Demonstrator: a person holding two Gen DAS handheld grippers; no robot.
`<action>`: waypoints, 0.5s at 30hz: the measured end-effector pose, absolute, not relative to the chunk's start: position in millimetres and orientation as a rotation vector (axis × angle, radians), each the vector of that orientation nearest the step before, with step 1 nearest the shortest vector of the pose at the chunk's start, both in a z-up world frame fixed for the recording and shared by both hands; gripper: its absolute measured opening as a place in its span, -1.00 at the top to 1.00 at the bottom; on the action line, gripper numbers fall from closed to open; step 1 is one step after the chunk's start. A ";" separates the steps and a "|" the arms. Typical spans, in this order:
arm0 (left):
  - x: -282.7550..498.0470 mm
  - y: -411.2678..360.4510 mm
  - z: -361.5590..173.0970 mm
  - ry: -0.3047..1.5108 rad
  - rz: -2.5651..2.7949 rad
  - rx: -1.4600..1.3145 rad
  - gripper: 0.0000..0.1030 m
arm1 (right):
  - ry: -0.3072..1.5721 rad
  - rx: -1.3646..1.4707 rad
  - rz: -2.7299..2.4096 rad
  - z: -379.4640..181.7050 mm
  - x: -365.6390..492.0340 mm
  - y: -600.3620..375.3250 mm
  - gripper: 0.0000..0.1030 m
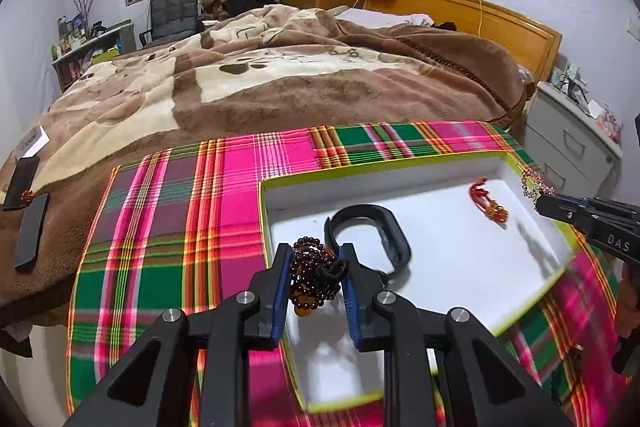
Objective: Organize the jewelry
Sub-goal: 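Carry both items into the white box and open both tools to release them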
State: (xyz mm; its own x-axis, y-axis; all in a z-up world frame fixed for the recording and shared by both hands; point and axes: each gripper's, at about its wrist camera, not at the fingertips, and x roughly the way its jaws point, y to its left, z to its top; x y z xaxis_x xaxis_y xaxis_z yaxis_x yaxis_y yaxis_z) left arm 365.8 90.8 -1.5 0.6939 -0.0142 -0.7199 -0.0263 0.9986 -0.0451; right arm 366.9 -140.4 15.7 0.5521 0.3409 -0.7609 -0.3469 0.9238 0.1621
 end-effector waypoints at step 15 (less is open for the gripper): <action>394.0 87.1 -14.7 0.837 0.014 -0.027 0.53 | 0.968 -0.021 0.384 -12.0 398.2 -138.7 0.81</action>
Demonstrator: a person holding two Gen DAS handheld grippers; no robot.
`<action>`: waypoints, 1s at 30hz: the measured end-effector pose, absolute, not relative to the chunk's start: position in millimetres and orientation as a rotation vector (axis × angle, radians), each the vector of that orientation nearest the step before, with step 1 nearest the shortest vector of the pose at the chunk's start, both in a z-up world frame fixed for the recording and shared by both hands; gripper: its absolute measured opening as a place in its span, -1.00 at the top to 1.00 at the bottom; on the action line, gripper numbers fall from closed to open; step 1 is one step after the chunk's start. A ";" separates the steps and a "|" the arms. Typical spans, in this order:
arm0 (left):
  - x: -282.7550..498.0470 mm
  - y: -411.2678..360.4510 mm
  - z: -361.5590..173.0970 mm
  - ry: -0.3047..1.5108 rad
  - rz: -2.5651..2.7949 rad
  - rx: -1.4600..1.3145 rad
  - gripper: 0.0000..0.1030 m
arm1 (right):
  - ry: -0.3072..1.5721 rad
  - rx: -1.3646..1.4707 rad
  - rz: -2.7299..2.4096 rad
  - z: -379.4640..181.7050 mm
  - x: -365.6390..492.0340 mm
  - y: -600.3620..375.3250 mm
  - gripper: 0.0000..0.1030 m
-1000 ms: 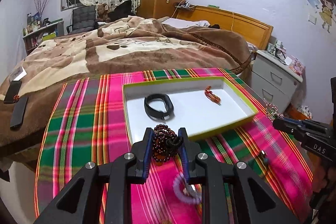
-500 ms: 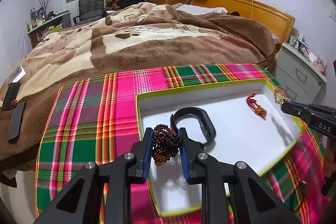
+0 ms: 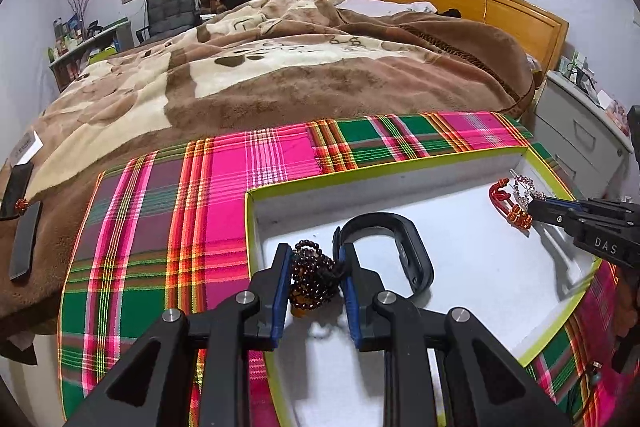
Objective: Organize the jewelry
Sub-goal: 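Carry both items into the white box and open both tools to release them, then withdraw both tools from the box toward the jewelry on the cloth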
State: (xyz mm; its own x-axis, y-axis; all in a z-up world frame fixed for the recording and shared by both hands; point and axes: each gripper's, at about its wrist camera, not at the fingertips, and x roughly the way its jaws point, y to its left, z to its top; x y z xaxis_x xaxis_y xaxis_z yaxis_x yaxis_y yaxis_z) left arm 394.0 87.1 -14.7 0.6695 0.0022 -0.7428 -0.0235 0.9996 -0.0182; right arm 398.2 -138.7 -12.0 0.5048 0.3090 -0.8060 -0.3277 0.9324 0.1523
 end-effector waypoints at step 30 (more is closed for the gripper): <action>279.3 86.6 30.3 0.701 -0.021 -0.084 0.53 | 0.799 0.063 0.467 47.5 267.3 -162.2 0.41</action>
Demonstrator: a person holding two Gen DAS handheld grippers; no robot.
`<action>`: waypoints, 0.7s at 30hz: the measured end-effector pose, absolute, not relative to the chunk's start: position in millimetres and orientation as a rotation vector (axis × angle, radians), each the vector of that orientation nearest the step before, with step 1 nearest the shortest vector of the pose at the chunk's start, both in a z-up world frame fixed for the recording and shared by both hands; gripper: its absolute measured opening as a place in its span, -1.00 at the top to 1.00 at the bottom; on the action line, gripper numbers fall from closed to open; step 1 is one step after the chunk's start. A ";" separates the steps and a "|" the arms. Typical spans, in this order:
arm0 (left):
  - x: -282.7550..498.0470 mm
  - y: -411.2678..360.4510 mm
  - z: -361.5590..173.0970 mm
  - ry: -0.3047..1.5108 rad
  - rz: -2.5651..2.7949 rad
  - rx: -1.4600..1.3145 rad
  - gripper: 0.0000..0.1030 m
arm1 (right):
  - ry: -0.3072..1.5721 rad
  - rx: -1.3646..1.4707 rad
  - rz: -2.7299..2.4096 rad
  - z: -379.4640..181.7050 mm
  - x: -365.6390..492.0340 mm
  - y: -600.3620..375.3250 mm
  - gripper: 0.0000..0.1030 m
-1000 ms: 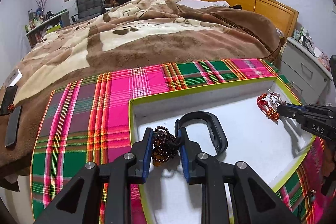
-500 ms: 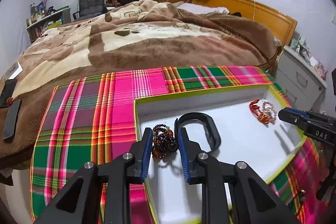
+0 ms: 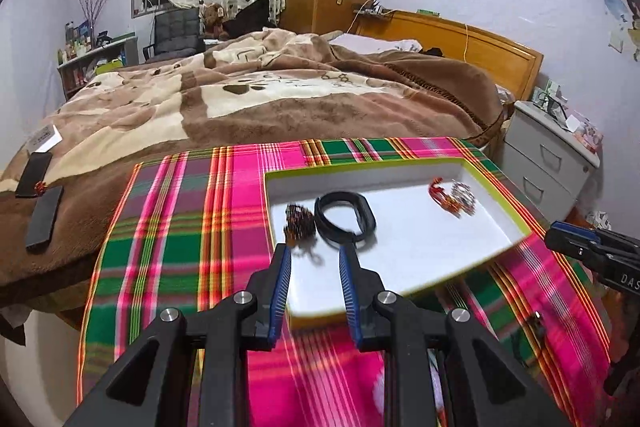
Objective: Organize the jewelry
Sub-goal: 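Withdraw both tools from the box toward the jewelry on the cloth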
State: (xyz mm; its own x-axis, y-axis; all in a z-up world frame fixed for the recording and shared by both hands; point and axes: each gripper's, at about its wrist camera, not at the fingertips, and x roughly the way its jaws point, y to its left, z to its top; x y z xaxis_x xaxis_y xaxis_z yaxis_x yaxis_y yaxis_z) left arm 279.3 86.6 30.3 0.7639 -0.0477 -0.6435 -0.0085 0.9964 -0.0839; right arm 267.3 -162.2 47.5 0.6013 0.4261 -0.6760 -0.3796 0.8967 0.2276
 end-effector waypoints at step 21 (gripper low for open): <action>150.5 48.4 19.7 0.688 -0.084 -0.044 0.53 | 0.821 0.063 0.533 27.6 137.2 -172.9 0.41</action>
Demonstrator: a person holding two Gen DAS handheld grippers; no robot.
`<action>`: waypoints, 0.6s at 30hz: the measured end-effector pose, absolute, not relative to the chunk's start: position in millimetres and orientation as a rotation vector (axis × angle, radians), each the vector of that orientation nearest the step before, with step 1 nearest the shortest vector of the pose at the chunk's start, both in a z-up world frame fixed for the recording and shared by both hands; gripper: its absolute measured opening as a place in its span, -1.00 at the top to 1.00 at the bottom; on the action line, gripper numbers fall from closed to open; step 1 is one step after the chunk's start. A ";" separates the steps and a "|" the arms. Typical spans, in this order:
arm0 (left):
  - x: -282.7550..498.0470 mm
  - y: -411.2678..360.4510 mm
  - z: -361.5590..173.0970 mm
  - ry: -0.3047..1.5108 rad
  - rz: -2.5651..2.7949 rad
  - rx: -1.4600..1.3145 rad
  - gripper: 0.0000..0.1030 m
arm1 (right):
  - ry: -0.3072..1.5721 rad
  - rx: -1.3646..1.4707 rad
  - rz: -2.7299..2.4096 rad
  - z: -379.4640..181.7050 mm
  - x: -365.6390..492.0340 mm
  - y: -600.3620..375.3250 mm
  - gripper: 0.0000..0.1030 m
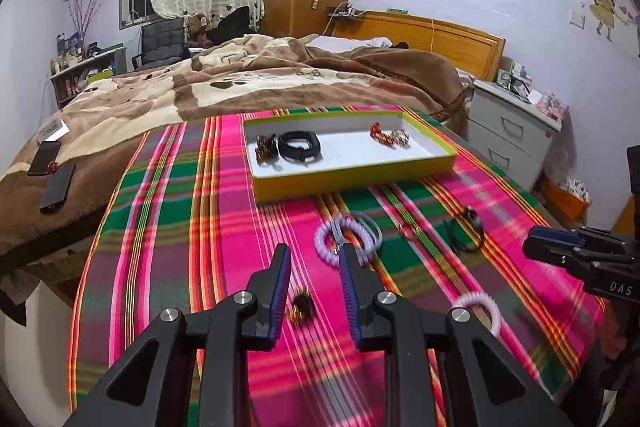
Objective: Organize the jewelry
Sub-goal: 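Withdraw both tools from the box toward the jewelry on the cloth, then grasp the small gold clip with the left tool while the right tool grasps the white coiled hair tie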
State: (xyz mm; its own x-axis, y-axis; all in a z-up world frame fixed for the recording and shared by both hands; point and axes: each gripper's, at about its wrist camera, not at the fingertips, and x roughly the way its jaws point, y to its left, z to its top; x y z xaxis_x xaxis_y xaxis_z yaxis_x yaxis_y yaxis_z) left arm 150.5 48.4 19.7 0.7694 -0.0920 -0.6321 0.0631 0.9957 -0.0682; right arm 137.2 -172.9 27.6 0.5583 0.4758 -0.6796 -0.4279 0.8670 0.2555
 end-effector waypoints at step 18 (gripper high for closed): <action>149.0 57.4 -8.6 0.804 -0.069 -0.050 0.52 | 0.898 0.005 0.546 -0.1 120.2 -145.1 0.42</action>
State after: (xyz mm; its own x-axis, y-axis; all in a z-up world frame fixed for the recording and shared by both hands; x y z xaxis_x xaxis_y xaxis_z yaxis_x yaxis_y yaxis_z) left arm 149.0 57.4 -8.6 0.6919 -0.0808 -0.7174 0.0430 0.9966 -0.0707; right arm 120.2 -145.1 -0.1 0.4965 0.4528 -0.7406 -0.4487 0.8642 0.2276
